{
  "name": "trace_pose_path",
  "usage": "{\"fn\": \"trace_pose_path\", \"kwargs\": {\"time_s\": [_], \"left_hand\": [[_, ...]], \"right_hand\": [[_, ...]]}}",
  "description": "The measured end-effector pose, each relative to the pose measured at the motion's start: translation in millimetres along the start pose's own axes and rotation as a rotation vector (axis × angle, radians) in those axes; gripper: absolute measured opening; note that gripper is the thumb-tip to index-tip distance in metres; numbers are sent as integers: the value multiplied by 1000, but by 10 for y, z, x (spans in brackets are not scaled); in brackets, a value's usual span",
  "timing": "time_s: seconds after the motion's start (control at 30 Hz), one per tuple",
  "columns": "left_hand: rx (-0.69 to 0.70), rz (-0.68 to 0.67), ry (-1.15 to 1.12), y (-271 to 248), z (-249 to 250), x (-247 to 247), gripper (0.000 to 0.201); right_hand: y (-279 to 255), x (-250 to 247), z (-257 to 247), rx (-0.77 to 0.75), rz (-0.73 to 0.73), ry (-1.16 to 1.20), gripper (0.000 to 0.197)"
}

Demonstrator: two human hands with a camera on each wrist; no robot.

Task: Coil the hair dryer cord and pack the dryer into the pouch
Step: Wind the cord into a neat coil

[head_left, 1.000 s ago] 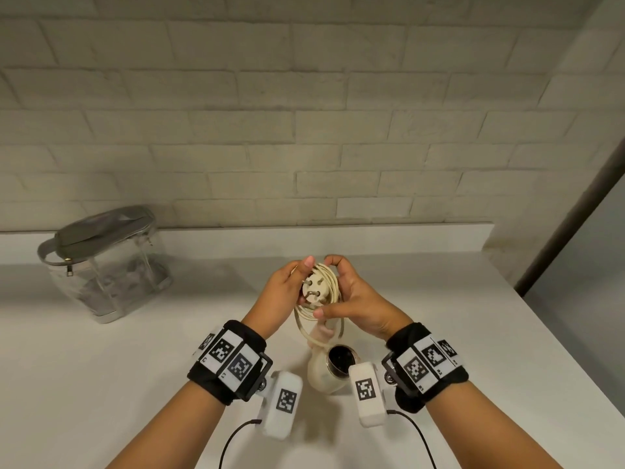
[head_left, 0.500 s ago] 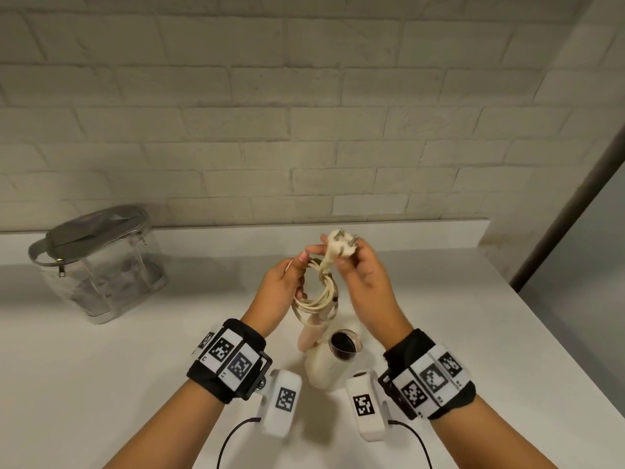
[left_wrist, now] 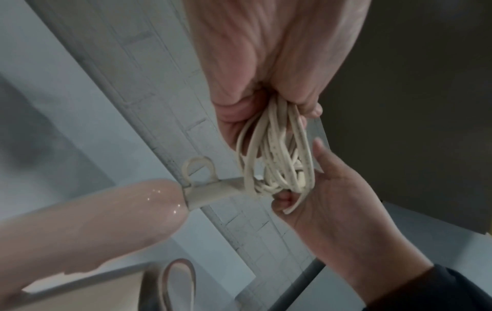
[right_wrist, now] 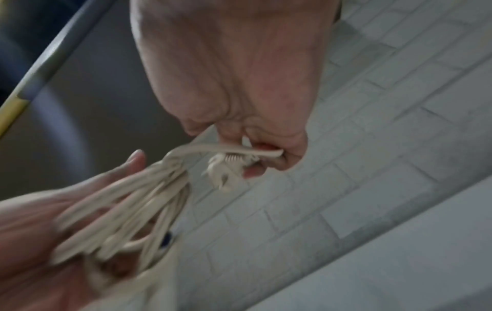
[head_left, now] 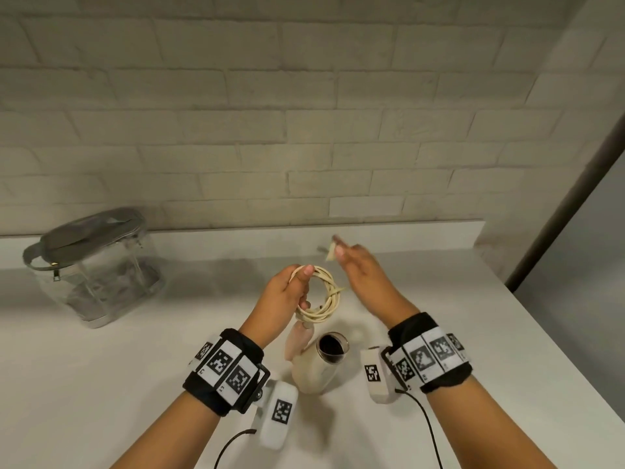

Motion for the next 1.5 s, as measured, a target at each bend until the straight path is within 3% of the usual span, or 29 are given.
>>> {"fn": "trace_pose_path", "kwargs": {"time_s": [0.07, 0.1, 0.2, 0.23, 0.27, 0.4, 0.67, 0.83, 0.9, 1.0, 1.1, 1.23, 1.3, 1.4, 1.5], "left_hand": [[12, 23, 15, -5, 24, -4, 25], [18, 40, 22, -6, 29, -17, 25], [30, 116, 65, 1, 30, -107, 27], [30, 130, 84, 10, 28, -127, 28], [30, 128, 106, 20, 30, -126, 29], [40, 100, 183, 64, 66, -54, 42], [17, 74, 182, 112, 92, -30, 32], [-142, 19, 76, 129, -159, 1, 52], [-169, 60, 50, 127, -205, -42, 48], [-142, 88, 62, 157, -163, -68, 39], [-139, 84, 45, 146, -154, -71, 42], [-132, 81, -16, 126, -190, -53, 30], [-111, 66, 16, 115, -185, 4, 25], [-71, 92, 106, 105, -129, 40, 25], [-16, 108, 216, 136, -25, -32, 30]], "right_hand": [[-50, 231, 38, -10, -128, -81, 72], [-68, 299, 39, -29, -162, -100, 66], [-90, 361, 15, -56, -204, -30, 23], [-107, 369, -7, -68, -224, 5, 19], [-125, 374, -11, -74, -243, 60, 23], [-162, 358, -8, -25, -297, 328, 69], [-168, 417, -49, -43, -326, 449, 69], [-232, 579, -87, -49, -373, 789, 75], [-213, 566, -135, -63, -369, 781, 76], [-160, 442, -212, -131, -248, 608, 66], [-204, 320, -199, -189, -32, 416, 57], [-311, 131, -336, -331, 234, 79, 30], [-300, 103, -496, -338, 238, 124, 22], [-231, 5, -596, -251, 160, 536, 22], [-237, -275, -388, -176, 266, 761, 18]]}}
Point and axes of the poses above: each hand's wrist, its own y-axis towards the middle knuckle, its own x-axis out of the palm, z = x × y, the point moved 10 cm from there along y, towards the middle knuckle, and after that the axes turned 5 degrees about -z, right-handed, at the moved point
